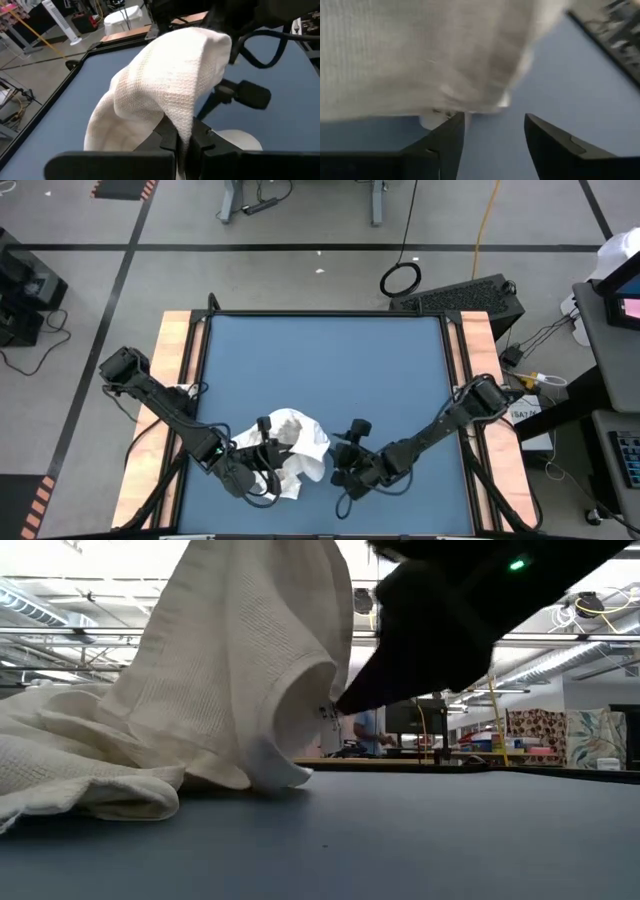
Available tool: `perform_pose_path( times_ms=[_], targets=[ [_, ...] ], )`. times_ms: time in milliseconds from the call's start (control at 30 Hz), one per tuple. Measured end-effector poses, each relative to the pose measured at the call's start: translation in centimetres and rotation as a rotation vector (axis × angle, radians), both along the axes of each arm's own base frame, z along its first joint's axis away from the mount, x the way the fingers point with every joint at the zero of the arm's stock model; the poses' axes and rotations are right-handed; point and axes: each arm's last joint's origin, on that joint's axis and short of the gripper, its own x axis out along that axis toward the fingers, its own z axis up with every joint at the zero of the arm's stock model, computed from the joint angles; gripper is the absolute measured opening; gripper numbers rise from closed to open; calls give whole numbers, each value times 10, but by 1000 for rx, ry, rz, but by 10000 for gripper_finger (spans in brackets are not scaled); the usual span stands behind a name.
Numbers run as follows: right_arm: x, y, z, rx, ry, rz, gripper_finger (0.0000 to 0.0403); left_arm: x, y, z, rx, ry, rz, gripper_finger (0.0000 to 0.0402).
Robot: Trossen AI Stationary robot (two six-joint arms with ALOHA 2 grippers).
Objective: Roll towel into tight, uniform cylinder
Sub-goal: Roll the white towel
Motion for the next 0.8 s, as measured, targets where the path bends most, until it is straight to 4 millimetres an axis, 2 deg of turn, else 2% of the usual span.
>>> perform_pose_path(
  times_ms=[133, 233, 500, 800],
  targets=[
    [11, -6, 2, 38, -5, 67, 175, 0, 0, -1, 6, 8, 0, 8],
    [12, -8, 5, 42, 1, 83, 145, -1, 1, -2, 20, 25, 1, 8],
    [2, 2, 13, 55, 26, 130, 13, -2, 4, -5, 48, 60, 5, 8],
    [-9, 9, 10, 118, 78, 124, 19, 5, 17, -10, 30, 66, 60, 8]
  ],
)
